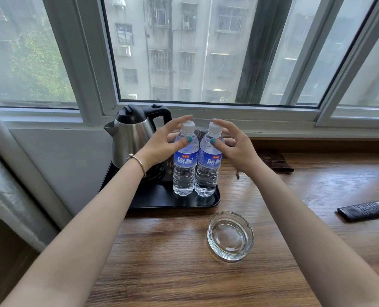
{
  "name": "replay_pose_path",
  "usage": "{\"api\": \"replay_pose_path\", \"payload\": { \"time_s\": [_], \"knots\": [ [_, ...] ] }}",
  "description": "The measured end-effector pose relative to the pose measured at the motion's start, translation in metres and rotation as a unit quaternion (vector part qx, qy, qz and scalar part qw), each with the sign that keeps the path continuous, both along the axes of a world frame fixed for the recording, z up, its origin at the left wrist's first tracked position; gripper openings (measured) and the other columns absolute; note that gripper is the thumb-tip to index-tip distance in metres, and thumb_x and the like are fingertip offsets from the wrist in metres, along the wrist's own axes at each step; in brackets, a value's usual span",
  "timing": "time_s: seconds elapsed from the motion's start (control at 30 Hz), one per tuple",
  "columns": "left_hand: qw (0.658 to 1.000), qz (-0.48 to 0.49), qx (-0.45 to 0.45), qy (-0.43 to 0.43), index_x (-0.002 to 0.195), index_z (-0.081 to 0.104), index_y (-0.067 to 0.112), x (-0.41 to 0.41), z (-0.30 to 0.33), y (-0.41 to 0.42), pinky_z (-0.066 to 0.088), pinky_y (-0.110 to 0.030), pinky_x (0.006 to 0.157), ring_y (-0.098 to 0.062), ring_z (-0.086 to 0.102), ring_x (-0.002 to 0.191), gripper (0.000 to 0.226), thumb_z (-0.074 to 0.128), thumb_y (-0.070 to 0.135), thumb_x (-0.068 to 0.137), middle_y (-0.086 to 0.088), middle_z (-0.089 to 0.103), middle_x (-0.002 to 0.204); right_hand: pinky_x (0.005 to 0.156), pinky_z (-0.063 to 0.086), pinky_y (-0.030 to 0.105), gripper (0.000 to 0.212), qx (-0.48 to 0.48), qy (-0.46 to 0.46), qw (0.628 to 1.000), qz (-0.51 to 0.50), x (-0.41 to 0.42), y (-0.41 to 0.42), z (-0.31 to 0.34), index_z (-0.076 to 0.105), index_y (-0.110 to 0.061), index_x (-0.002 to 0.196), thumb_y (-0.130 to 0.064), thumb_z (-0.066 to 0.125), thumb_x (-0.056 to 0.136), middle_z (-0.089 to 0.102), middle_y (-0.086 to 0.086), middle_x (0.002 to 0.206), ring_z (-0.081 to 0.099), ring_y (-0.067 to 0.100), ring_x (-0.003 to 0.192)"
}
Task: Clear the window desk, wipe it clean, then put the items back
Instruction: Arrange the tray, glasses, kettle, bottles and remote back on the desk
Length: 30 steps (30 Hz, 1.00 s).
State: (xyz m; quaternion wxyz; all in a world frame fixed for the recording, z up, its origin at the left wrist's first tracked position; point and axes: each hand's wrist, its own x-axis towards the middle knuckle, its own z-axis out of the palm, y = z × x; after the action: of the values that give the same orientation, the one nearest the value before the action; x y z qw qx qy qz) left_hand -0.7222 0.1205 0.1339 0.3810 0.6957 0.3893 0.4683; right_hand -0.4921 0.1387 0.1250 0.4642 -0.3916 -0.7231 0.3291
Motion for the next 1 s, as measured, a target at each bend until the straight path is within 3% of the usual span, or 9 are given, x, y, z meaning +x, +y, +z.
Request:
{"api": "replay_pose_path", "payload": {
  "time_s": [0.1, 0.33, 0.47, 0.57, 0.7, 0.77, 0.87, 1.0],
  "knots": [
    [1.0, 0.008, 0.006, -0.002, 0.131, 0.049, 0.02, 0.003, 0.0, -0.001, 0.053, -0.032, 0.092, -0.015, 0.066, 0.106, 0.046, 0.064, 0.009, 0.089, -0.009, 0.059, 0.122, 0.073, 0.057, 0.025, 0.046, -0.004, 0.011, 1.0, -0.001, -0.003, 0.003, 0.0, 0.056, -0.049, 0.12, -0.016, 0.07, 0.091, 0.068, -0.009, 0.102, 0.072, 0.008, 0.086],
    [0.999, 0.023, 0.019, 0.012, 0.136, 0.045, 0.013, 0.006, -0.001, -0.004, 0.054, -0.023, 0.086, -0.003, 0.065, 0.101, 0.05, 0.064, 0.007, 0.09, -0.01, 0.058, 0.122, 0.079, 0.059, 0.03, 0.044, 0.002, 0.007, 1.0, -0.006, -0.005, 0.002, -0.003, 0.054, -0.048, 0.122, -0.019, 0.069, 0.092, 0.066, -0.004, 0.109, 0.071, 0.011, 0.092],
    [1.0, 0.026, 0.011, 0.006, 0.137, 0.045, 0.021, 0.008, -0.001, -0.006, 0.053, -0.018, 0.083, 0.001, 0.064, 0.103, 0.05, 0.063, 0.01, 0.091, -0.003, 0.057, 0.124, 0.086, 0.058, 0.037, 0.046, -0.003, 0.001, 1.0, -0.001, -0.005, 0.0, -0.004, 0.052, -0.054, 0.123, -0.022, 0.068, 0.093, 0.064, 0.007, 0.122, 0.07, 0.014, 0.102],
    [0.999, 0.032, 0.005, 0.001, 0.137, 0.045, 0.023, 0.01, -0.002, -0.007, 0.05, -0.018, 0.09, 0.001, 0.059, 0.113, 0.05, 0.062, 0.012, 0.092, 0.01, 0.057, 0.123, 0.091, 0.057, 0.041, 0.049, -0.01, 0.004, 1.0, 0.006, -0.005, -0.001, -0.004, 0.049, -0.055, 0.126, -0.022, 0.066, 0.094, 0.061, 0.011, 0.128, 0.067, 0.02, 0.11],
    [0.996, 0.082, 0.046, 0.002, 0.135, 0.048, 0.02, 0.014, -0.005, -0.01, 0.044, -0.019, 0.098, -0.009, 0.044, 0.13, 0.052, 0.067, 0.008, 0.088, -0.001, 0.043, 0.143, 0.085, 0.057, 0.029, 0.053, -0.014, 0.007, 1.0, 0.008, -0.005, -0.004, -0.004, 0.047, -0.058, 0.129, -0.023, 0.066, 0.094, 0.061, -0.003, 0.126, 0.068, 0.011, 0.107],
    [0.994, 0.097, 0.058, 0.007, 0.134, 0.048, 0.022, 0.016, -0.005, -0.013, 0.045, -0.03, 0.102, -0.012, 0.042, 0.132, 0.057, 0.071, 0.008, 0.084, 0.0, 0.035, 0.147, 0.084, 0.057, 0.026, 0.061, -0.014, -0.008, 1.0, 0.01, -0.004, -0.005, -0.004, 0.044, -0.064, 0.128, -0.021, 0.069, 0.093, 0.058, -0.004, 0.128, 0.066, 0.01, 0.109],
    [0.995, 0.081, 0.05, 0.013, 0.137, 0.045, 0.019, 0.02, -0.005, -0.017, 0.039, -0.047, 0.109, -0.012, 0.048, 0.127, 0.063, 0.072, 0.004, 0.083, -0.001, 0.046, 0.14, 0.08, 0.056, 0.019, 0.066, -0.01, -0.04, 0.999, -0.004, -0.003, -0.005, -0.003, 0.043, -0.061, 0.132, -0.016, 0.071, 0.091, 0.054, -0.002, 0.125, 0.064, 0.005, 0.106],
    [0.995, 0.086, 0.048, 0.02, 0.137, 0.045, 0.019, 0.021, -0.005, -0.018, 0.04, -0.051, 0.107, -0.019, 0.053, 0.124, 0.062, 0.071, 0.003, 0.083, -0.005, 0.054, 0.135, 0.071, 0.046, 0.002, 0.063, 0.015, -0.062, 0.997, -0.049, -0.007, -0.006, -0.002, 0.047, -0.049, 0.135, -0.017, 0.074, 0.088, 0.055, -0.002, 0.12, 0.058, -0.005, 0.097]
  ]
}}
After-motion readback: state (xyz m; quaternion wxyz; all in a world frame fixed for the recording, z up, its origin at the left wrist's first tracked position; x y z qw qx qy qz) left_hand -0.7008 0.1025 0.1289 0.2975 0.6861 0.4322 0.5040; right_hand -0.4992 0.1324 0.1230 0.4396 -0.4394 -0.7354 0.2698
